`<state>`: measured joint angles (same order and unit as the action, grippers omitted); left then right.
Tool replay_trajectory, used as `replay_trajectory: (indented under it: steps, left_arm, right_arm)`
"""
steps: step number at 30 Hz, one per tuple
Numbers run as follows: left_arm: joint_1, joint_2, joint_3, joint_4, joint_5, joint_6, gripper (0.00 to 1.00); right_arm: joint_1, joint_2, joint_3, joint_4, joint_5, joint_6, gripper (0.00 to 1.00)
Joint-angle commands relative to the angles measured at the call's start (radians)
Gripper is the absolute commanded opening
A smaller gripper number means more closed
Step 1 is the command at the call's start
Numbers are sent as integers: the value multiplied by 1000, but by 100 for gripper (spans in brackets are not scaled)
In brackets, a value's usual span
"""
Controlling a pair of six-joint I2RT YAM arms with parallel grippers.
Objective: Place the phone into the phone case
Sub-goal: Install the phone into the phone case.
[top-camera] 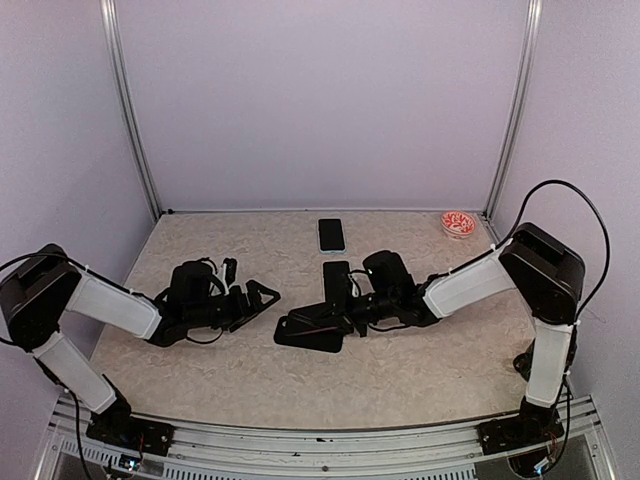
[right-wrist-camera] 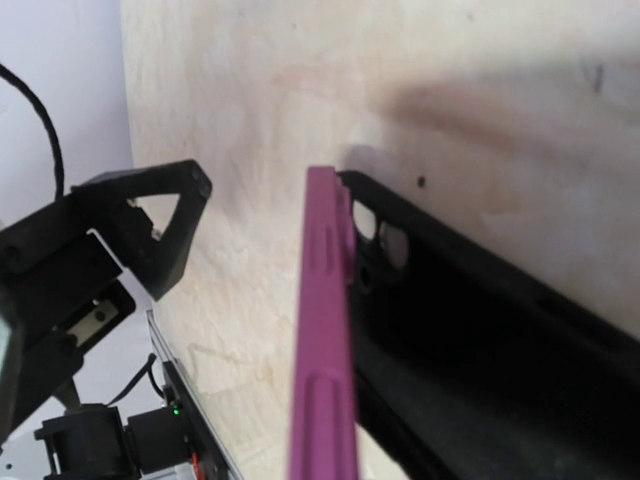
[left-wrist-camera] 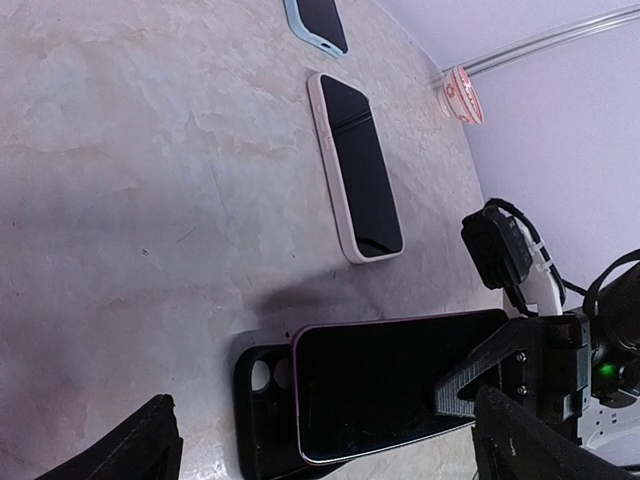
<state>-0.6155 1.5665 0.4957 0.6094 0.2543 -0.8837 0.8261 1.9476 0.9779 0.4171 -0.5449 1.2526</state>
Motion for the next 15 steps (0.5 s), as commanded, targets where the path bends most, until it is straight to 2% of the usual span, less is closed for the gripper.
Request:
replay_trajectory:
  steps: [1,15]
  left_arm:
    - [-8,25,-15,58,27,0,99]
    - [-60,46,-34,104,11,-28,99]
  right_arm:
    - [18,23,22,80,-22,23,0]
    - [28,29,8,96,-24,53,0]
